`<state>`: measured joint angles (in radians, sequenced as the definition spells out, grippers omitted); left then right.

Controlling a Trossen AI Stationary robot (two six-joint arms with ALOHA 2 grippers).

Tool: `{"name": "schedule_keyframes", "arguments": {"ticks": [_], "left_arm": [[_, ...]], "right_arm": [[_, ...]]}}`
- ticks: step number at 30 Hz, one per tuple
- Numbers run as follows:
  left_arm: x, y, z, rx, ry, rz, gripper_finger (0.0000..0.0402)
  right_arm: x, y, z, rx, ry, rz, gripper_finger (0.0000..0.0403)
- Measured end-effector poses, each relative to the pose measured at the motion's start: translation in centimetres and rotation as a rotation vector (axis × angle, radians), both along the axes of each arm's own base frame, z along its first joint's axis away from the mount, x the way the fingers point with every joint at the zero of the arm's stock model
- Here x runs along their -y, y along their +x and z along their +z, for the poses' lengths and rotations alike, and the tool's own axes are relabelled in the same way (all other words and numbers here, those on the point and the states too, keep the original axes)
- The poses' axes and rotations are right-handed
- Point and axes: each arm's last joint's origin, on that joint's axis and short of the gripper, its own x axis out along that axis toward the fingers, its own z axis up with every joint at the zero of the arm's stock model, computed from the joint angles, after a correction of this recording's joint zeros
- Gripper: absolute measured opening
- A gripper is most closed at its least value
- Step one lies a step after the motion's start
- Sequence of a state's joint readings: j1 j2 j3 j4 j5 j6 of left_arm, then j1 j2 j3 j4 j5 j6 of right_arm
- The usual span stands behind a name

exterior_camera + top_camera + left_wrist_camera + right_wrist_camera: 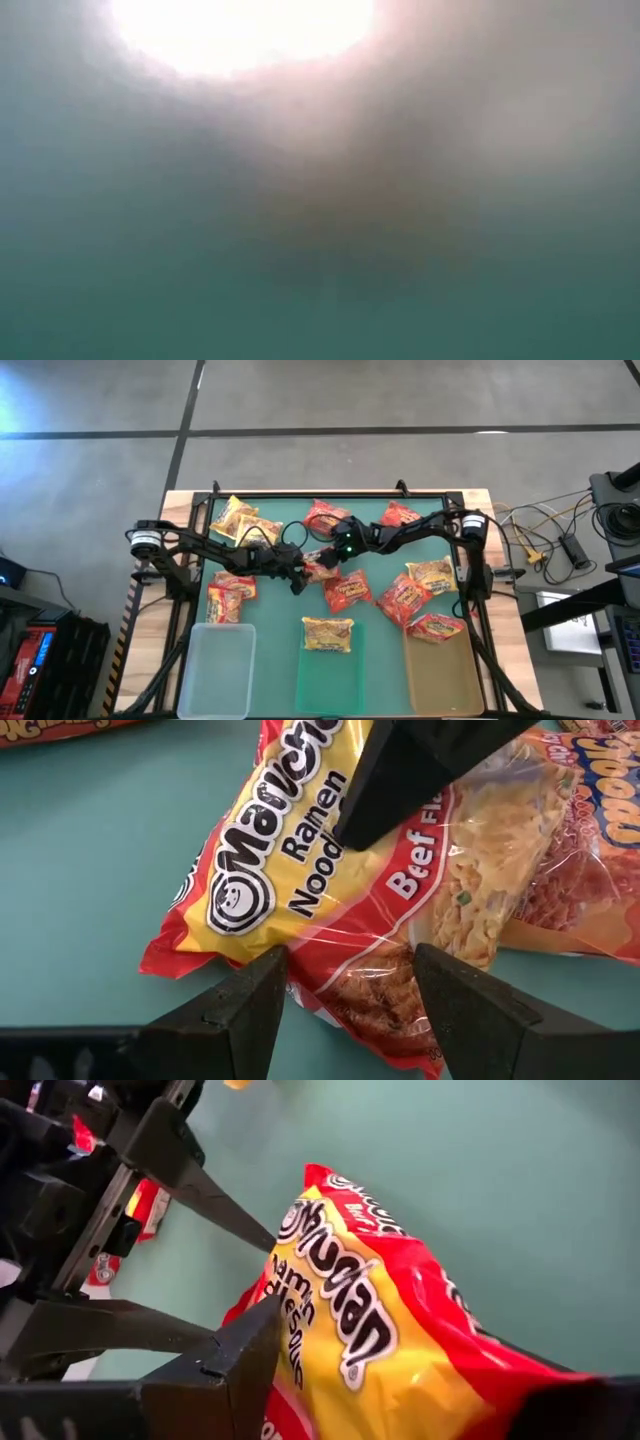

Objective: Sort Maruchan noodles
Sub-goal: Put the red noodle pack into the orange bin

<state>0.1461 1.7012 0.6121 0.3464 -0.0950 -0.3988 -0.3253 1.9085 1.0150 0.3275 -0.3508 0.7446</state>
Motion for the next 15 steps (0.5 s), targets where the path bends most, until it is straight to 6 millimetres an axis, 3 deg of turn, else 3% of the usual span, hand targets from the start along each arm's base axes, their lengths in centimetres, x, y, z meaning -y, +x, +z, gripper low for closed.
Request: {"name": "schedule_keyframes", "arguments": {"ticks": [11,15], "left_arm": [[0.2,-0.1,0.8,0.022,0.000,-0.016,0.0208],[0.4,-0.4,1.9,0.052,-0.006,-0.033,0.0208]], "right_arm": [[-0.3,-0.1,0.8,0.012,-0.021,0.109,0.0108],[-0.4,-0.2,1.0,0.023,-0.036,0.147,0.0103]]}}
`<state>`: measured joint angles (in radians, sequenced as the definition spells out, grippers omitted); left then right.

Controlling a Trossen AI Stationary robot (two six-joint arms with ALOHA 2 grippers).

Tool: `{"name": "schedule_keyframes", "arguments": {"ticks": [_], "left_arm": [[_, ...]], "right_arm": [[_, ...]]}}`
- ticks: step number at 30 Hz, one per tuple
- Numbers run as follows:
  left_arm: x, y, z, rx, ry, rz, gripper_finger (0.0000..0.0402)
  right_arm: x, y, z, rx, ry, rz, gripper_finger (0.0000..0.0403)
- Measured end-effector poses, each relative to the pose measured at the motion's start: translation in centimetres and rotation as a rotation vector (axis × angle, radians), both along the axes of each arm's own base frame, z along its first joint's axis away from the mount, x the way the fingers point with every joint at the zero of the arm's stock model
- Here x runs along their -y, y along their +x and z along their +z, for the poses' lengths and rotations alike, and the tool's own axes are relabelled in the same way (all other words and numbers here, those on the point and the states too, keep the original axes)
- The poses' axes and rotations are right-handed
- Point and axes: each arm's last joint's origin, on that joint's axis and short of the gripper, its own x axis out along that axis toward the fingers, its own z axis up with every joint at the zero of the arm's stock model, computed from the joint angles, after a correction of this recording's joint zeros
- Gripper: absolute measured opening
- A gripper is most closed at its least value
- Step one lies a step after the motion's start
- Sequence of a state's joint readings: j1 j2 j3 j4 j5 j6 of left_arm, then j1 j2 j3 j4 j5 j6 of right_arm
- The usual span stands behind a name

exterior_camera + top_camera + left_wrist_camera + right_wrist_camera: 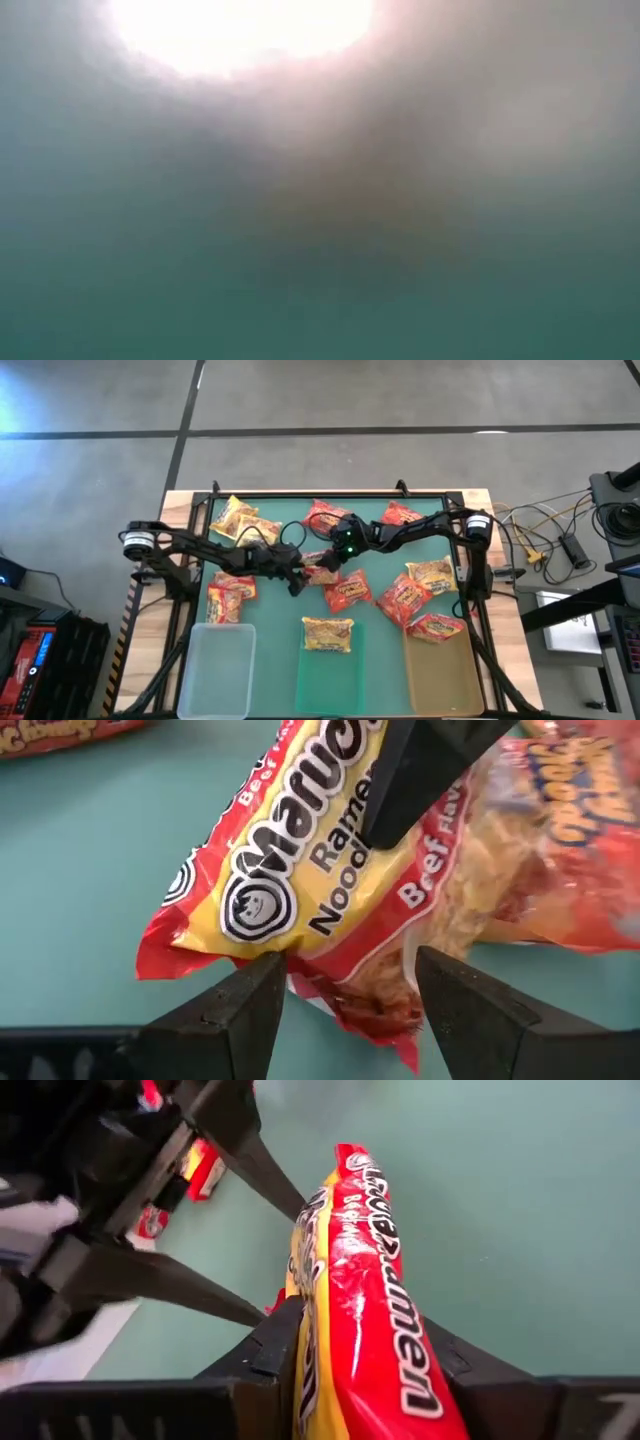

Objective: Sort Maruchan noodles
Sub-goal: Put the red noodle pack into the orange bin

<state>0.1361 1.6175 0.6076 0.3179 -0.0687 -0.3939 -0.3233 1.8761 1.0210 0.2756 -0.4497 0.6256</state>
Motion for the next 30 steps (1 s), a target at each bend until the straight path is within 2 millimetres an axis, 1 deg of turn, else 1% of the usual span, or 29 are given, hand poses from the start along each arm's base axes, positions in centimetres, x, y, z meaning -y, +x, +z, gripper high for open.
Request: {"name": "schedule_keyframes", "arguments": {"ticks": [4,6,10,13,16,19,24,26,30], "left_arm": [[0.4,-0.2,1.7,0.054,-0.007,-0.005,0.0208],[0.6,-0.5,2.2,0.066,-0.008,-0.010,0.0208],[1.0,-1.0,3.4,0.114,-0.013,-0.009,0.0208],[1.1,-1.5,4.3,0.151,0.010,0.015,0.0208],[1.0,-2.1,5.0,0.179,0.040,0.056,0.0208],[0.9,-2.7,5.2,0.190,0.058,0.111,0.0208],[0.7,-3.1,4.9,0.183,0.093,0.221,0.0208],[0.7,-3.2,4.9,0.185,0.111,0.259,0.0208],[0.8,-3.3,4.9,0.186,0.174,0.346,0.0208]], "right_arm": [[0.2,-0.3,0.4,0.010,-0.023,0.046,0.0104],[0.2,-0.4,0.7,0.019,-0.038,0.066,0.0104],[0.1,-0.9,1.7,0.024,-0.090,0.117,0.0101],[-0.1,-1.5,2.8,0.021,-0.142,0.155,0.0100],[-0.3,-2.1,4.5,0.038,-0.181,0.183,0.0099],[-0.9,-2.9,6.2,0.048,-0.211,0.213,0.0099],[-3.1,-3.8,9.2,0.107,-0.257,0.276,0.0098],[-4.4,-4.1,10.3,0.132,-0.264,0.308,0.0098],[-7.6,-5.0,12.1,0.151,-0.258,0.395,0.0098]]}}
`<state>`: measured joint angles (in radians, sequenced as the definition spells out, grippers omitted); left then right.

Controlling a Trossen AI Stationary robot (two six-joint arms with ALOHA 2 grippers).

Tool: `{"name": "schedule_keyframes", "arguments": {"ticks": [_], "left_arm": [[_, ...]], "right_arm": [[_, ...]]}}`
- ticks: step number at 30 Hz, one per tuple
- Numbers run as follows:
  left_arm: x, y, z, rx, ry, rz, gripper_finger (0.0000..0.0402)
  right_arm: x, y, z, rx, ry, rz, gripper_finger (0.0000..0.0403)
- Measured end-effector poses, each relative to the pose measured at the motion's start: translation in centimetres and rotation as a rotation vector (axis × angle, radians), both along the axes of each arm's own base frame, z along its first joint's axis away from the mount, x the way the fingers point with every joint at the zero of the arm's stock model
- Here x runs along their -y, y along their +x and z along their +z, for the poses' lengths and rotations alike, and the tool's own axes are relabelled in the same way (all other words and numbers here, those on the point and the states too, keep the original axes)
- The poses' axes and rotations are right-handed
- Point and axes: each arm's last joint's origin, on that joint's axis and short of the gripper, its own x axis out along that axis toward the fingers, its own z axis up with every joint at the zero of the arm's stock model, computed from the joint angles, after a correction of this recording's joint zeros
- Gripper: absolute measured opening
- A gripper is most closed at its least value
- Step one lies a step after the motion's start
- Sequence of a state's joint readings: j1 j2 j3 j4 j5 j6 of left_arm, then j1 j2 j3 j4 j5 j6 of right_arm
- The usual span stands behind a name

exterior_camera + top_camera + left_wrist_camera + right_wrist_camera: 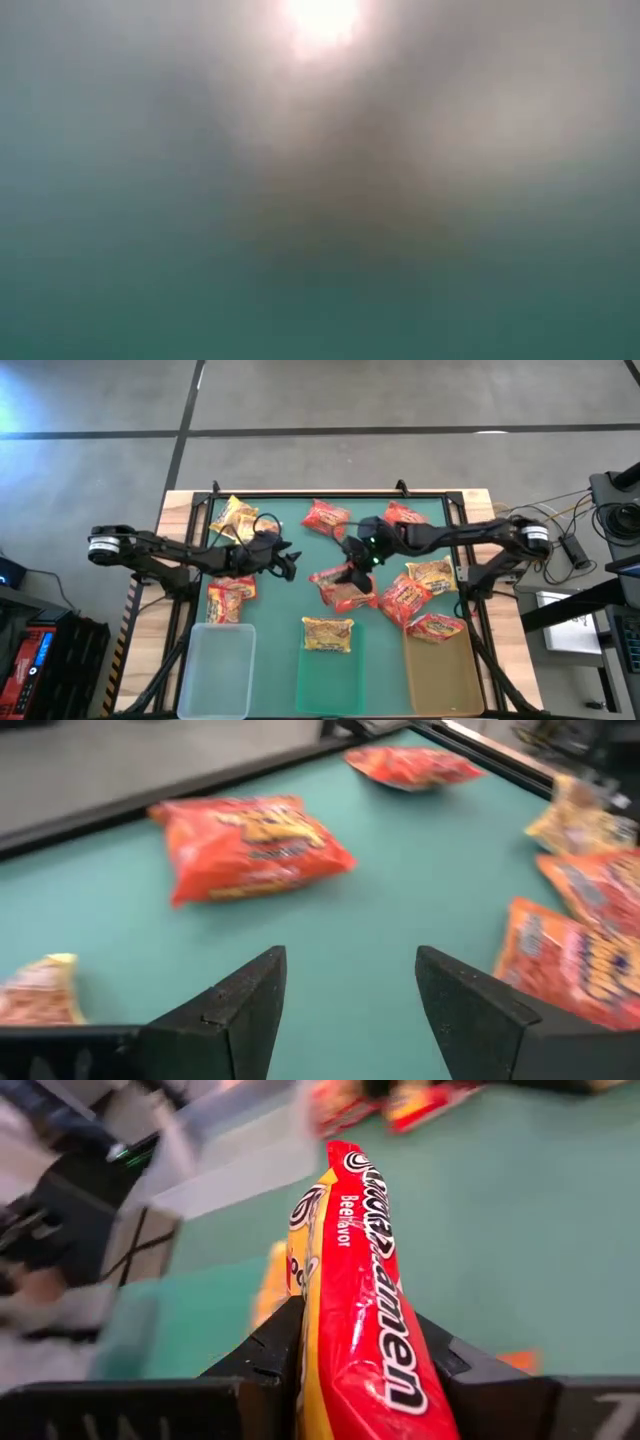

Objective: Sort Maruchan noodles
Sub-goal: Put the red noodle pack into the orange bin

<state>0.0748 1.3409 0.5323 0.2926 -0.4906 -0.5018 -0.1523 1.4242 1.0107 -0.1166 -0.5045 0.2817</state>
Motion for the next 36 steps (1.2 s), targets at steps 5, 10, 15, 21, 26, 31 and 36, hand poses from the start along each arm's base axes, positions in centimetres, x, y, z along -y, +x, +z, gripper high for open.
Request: {"name": "schedule_keyframes", "arguments": {"ticks": [5,10,15,21,26,31,36], "left_arm": [[0.2,0.0,0.0,-0.010,0.032,0.025,0.0208],[0.5,-0.1,-0.1,-0.016,0.033,0.014,0.0208],[0.6,-0.1,-0.1,-0.006,0.027,0.011,0.0208],[0.6,0.0,0.0,0.004,0.021,0.014,0.0208],[0.6,0.0,0.0,0.007,0.018,0.016,0.0208],[0.6,0.0,0.0,0.021,0.003,0.025,0.0208],[0.7,0.0,-0.1,0.018,-0.002,0.025,0.0208]], "right_arm": [[-4.7,-1.8,1.4,-0.072,0.039,0.100,0.0100],[-9.4,-4.2,2.1,-0.192,0.077,0.167,0.0105],[-12.9,-7.2,2.2,-0.357,0.082,0.244,0.0103],[-14.4,-11.2,1.8,-0.652,0.059,0.225,0.0103],[-14.3,-13.2,1.4,-0.831,0.005,0.135,0.0104],[-13.9,-13.7,0.8,-0.916,-0.058,0.088,0.0104],[-13.8,-13.7,0.7,-0.917,-0.091,0.039,0.0110]]}}
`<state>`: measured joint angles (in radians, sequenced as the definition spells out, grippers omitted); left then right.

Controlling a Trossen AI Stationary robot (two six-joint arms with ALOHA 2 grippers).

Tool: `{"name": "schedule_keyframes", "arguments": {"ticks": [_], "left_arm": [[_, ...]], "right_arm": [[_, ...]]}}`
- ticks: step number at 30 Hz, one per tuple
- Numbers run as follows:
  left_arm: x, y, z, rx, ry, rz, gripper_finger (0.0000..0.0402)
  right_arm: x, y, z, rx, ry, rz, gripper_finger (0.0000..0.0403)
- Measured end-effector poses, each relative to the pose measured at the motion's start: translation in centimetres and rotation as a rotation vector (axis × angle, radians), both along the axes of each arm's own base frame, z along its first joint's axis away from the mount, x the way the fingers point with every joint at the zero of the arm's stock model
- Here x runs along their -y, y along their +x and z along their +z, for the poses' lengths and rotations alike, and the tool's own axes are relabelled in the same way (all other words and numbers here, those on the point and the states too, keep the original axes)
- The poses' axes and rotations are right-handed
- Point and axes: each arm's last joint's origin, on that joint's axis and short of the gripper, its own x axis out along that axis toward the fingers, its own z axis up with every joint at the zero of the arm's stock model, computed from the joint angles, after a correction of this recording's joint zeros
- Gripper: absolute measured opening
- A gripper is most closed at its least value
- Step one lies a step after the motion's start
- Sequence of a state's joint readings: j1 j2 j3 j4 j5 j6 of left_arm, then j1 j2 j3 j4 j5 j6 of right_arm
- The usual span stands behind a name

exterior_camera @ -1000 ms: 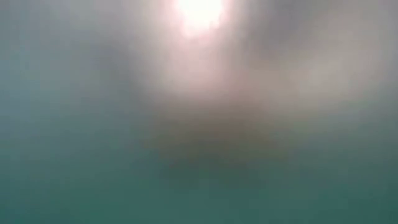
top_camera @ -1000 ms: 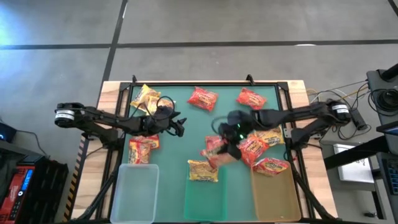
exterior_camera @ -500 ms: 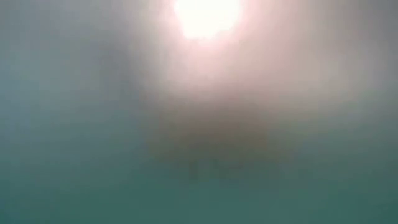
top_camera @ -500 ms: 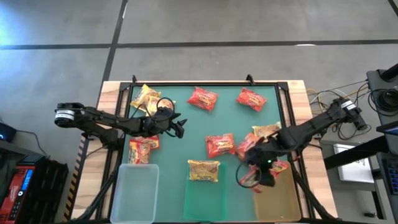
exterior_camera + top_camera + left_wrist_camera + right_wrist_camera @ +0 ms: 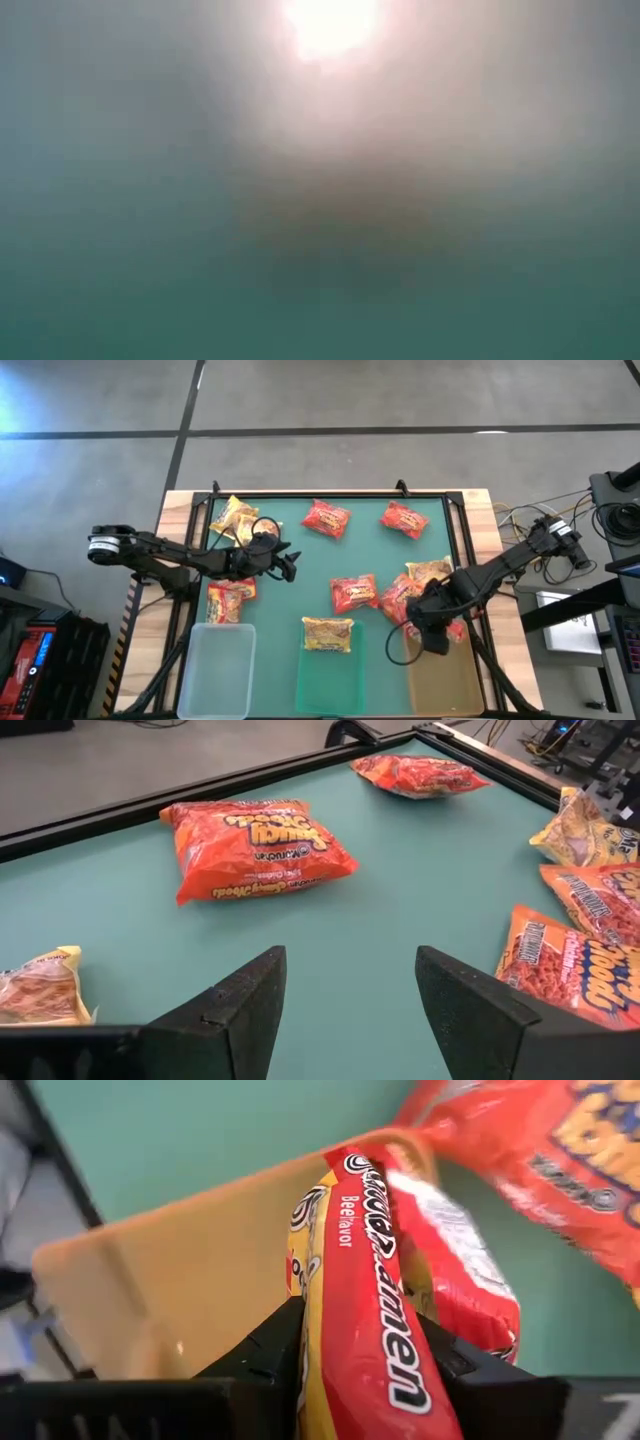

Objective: Sort Maruchan noodles
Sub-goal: Put the red noodle pack into the orange bin, then put the yellow noodle pack into the green bin

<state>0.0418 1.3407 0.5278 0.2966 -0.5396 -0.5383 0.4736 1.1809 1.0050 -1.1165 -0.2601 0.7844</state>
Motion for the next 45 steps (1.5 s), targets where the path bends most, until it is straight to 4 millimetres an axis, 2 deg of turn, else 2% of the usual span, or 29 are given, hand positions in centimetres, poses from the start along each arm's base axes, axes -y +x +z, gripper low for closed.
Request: {"name": "schedule_keyframes", "arguments": {"ticks": [10,16,20,25,28,30,34,39,45], "left_arm": [[0.0,0.0,0.0,0.017,-0.022,0.013,0.0208],[0.0,0.0,0.0,0.027,-0.035,0.020,0.0208],[0.0,0.0,0.0,0.031,-0.043,0.021,0.0208],[0.0,0.0,0.0,0.040,-0.059,0.021,0.0208],[0.1,0.0,0.0,0.043,-0.072,0.009,0.0208],[0.1,0.0,0.0,0.048,-0.081,0.008,0.0208],[0.2,0.0,0.0,0.047,-0.084,0.007,0.0208],[0.2,0.0,-0.1,0.039,-0.085,0.007,0.0208],[0.0,-0.1,-0.2,-0.048,-0.095,0.023,0.0208]], "right_arm": [[0.5,-0.9,-0.1,-0.109,-0.041,-0.028,0.0172],[0.7,-1.3,1.1,-0.142,-0.069,-0.033,0.0184],[0.8,-0.8,2.4,-0.027,-0.151,0.002,0.0179],[1.5,0.4,4.1,0.245,-0.490,0.048,0.0173],[2.0,1.3,4.5,0.393,-0.691,0.008,0.0173],[2.5,2.0,4.6,0.454,-0.754,-0.038,0.0173],[3.5,3.2,4.1,0.514,-0.790,-0.113,0.0170],[5.3,5.1,2.5,0.586,-0.800,-0.113,0.0162],[8.3,7.0,0.9,0.702,-0.710,-0.154,0.0152]]}}
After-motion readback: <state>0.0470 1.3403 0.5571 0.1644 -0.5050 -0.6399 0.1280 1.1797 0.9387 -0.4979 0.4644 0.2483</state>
